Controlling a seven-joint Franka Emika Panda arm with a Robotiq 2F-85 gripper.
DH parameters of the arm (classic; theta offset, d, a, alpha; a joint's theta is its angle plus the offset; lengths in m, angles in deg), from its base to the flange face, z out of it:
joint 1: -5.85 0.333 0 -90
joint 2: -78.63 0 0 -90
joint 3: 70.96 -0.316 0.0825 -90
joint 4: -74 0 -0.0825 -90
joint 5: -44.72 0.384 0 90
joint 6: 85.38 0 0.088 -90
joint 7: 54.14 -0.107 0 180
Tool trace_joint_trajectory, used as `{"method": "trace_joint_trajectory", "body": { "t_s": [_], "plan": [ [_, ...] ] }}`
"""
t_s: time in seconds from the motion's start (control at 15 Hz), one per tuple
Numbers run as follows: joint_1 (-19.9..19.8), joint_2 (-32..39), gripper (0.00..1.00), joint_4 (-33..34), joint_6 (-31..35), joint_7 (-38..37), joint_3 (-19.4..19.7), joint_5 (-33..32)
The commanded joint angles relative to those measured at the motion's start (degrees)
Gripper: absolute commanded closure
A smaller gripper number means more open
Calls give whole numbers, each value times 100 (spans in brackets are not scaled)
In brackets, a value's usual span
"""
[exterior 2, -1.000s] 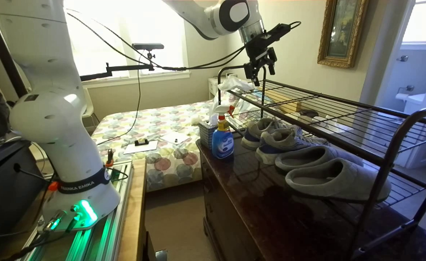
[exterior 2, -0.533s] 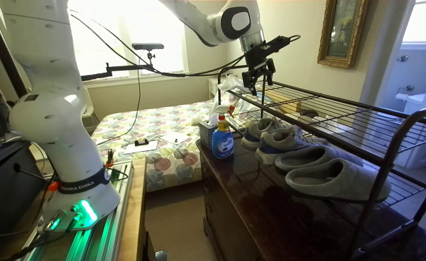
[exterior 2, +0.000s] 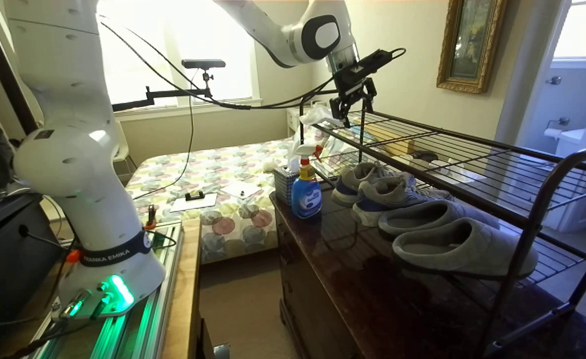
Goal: Move the rack backwards
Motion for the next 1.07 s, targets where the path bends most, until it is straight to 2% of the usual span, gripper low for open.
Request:
{"method": "trace_joint_trajectory", "body": {
  "t_s": [0.0, 0.27, 0.67, 1.0],
  "plan": [
    [15, -23, 0, -124, 166, -231, -39, -59],
    [4, -49, 0, -170, 181, -250, -16, -120],
    [57, 5, 0, -422, 841, -742, 54, -504],
    [53, 33, 0, -517, 766, -943, 62, -689]
  ]
}}
